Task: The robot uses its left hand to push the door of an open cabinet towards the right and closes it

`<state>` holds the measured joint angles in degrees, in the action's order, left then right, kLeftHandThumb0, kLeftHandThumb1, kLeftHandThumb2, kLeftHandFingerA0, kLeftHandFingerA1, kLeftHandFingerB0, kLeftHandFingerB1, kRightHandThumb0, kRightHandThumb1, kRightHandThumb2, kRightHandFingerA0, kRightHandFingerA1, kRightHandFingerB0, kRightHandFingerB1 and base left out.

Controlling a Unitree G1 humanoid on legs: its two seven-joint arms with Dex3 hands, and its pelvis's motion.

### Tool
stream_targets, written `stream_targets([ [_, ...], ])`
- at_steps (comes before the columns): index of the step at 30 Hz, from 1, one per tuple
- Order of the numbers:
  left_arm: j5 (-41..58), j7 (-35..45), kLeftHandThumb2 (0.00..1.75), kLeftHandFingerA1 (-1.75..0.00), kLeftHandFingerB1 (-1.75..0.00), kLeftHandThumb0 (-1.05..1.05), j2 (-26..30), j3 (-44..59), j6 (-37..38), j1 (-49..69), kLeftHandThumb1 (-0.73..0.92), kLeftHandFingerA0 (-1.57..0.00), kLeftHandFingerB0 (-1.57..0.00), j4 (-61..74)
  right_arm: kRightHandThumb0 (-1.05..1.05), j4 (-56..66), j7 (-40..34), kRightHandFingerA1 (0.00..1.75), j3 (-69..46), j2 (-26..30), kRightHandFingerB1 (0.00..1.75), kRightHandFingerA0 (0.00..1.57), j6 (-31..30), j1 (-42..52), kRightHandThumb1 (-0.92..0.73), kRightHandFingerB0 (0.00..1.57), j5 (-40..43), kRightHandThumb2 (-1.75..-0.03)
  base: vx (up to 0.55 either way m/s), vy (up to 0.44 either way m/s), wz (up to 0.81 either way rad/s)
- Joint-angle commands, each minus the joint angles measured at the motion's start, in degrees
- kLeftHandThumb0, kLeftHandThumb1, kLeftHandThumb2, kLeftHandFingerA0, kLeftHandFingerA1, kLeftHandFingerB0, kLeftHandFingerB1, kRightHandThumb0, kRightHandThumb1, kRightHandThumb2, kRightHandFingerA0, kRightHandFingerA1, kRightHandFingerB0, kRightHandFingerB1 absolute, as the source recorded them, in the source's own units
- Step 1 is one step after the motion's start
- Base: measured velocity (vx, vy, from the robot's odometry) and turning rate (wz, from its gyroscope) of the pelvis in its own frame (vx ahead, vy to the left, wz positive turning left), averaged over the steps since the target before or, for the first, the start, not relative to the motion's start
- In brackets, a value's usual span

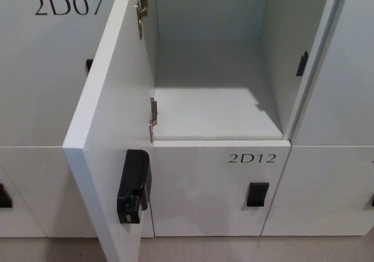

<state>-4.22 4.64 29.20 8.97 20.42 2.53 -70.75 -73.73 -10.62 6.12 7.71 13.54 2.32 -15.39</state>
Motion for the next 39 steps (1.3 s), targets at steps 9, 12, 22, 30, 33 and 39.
stream_targets([
  [9, -2.18, 2.2, 0.67, -0.34, -0.3, -0.58, 4.06, -3.29, -6.61, -21.62, 0.91, -0.26, -0.2, 19.06, -0.48, -0.42, -0.4, 0.36, -0.36, 0.38, 0.33, 0.35, 0.67, -0.15, -0.89, 0.32, 0.33, -0.67, 0.0, 0.0, 0.0],
  [12, -6.86, 2.93, 0.67, -0.34, -0.29, -0.61, 1.0, -9.58, -11.59, -27.83, 0.89, -0.31, -0.23, 26.1, -0.49, -0.43, -0.76, 0.37, -0.15, -0.21, 0.33, 0.36, 0.25, -0.22, -0.89, 0.32, 0.18, -0.66, 0.0, 0.0, 0.0],
  [22, -13.63, 6.28, 0.68, -0.31, -0.29, -0.71, -12.35, -25.33, -22.09, -35.83, 0.9, -0.31, -0.24, 39.4, -0.56, -0.19, -1.02, 0.51, -0.07, -0.6, 0.46, 0.31, 0.18, -1.26, -0.73, 0.24, 0.23, -1.01, 0.0, 0.0, 0.0],
  [30, -22.22, 10.89, 0.73, -0.31, -0.28, -0.81, -39.09, -47.74, -25.43, -47.54, 0.92, -0.26, -0.17, 40.18, -0.48, -0.17, -1.24, 0.34, 0.42, -1.59, 0.32, 0.34, -2.02, -3.8, -0.89, 0.31, -0.18, -0.67, 0.02, 0.002, 0.07],
  [33, -21.46, 13.79, 0.76, -0.32, -0.29, -0.86, -50.42, -55.12, -24.02, -50.11, 0.92, -0.27, -0.2, 40.42, -0.49, -0.2, -1.68, 0.35, 0.52, -2.88, 0.32, 0.32, -1.61, -4.49, -0.88, 0.31, -0.15, -0.66, 0.0, 0.0, 0.0],
  [39, 1.23, 23.0, 1.74, -0.87, -0.73, 0.6, -71.89, -69.59, -37.99, -50.66, 0.92, -0.21, 0.0, 59.77, -0.48, 0.07, -3.34, 0.36, 0.47, -6.42, 0.33, 0.32, -0.08, -6.5, -0.87, 0.3, 0.1, -0.66, 0.0, 0.0, 0.0],
])
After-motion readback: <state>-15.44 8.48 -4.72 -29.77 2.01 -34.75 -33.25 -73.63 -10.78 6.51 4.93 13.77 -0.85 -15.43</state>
